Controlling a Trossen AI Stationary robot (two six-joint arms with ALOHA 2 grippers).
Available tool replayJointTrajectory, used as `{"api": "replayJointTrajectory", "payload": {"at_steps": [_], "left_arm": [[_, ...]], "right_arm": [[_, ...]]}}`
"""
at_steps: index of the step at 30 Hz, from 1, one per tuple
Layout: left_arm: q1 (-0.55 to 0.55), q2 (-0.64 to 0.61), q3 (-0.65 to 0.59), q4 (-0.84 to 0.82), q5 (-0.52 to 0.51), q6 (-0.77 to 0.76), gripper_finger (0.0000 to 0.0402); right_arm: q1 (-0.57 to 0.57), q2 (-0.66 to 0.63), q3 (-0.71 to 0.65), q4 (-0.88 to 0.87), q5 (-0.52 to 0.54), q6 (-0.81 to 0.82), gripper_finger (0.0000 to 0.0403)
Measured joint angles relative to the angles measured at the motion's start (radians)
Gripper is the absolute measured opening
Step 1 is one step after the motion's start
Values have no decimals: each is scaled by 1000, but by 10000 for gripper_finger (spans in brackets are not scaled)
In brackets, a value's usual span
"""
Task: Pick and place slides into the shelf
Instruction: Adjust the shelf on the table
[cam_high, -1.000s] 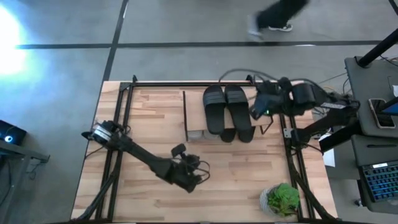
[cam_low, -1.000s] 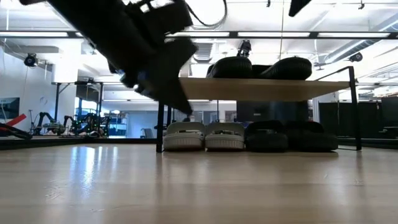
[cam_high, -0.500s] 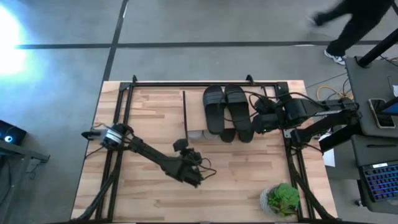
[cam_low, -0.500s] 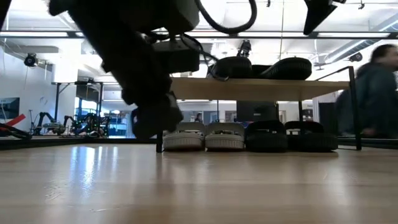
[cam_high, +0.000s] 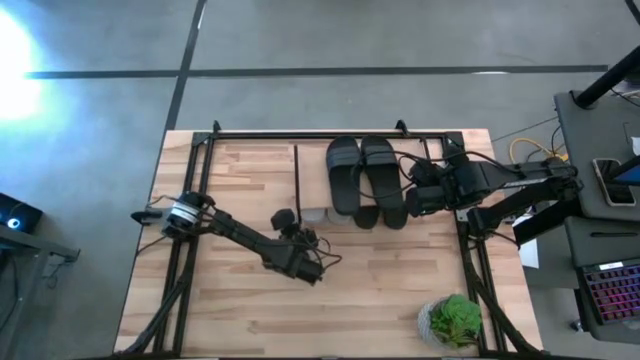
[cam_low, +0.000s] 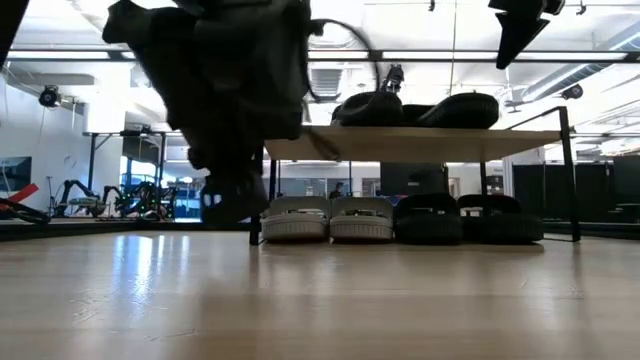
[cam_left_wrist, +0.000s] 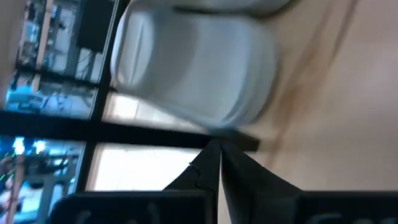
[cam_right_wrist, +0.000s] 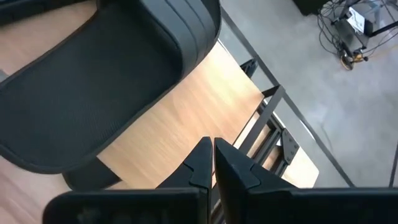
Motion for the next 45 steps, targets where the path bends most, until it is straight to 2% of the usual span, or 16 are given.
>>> {"api": "replayJointTrajectory", "payload": {"at_steps": [6,11,14,17,20,24,27,30,34,40,42,45], "left_arm": [[22,-1,-20,-153,-9,-181,0],[36,-1,-12,-172,14,-208,0],[-9,-21,13,-172,44,-250,0],[-76,-48,47,-119,25,-236,0],[-125,-62,52,104,5,-73,0],[-133,-43,17,545,43,370,0],[-88,0,11,668,7,564,0],[-19,31,11,678,-29,635,0],[65,45,20,718,-23,657,0],[98,44,21,999,85,900,0],[100,44,24,1027,154,893,0],[105,44,24,1014,185,839,0]], "right_arm": [[0,0,10,1,0,5,9],[0,0,10,2,0,4,9],[0,-2,10,0,-2,1,9],[0,-12,10,0,-4,-1,9],[0,-29,5,0,-3,-1,9],[0,-54,-15,0,3,-1,9],[0,-68,-29,-2,5,-1,9],[0,-77,-37,-1,7,-2,9],[0,-83,-38,0,8,-10,9],[0,-87,-38,0,8,-23,9],[0,-89,-38,0,8,-29,9],[0,-90,-38,0,8,-29,9]]}}
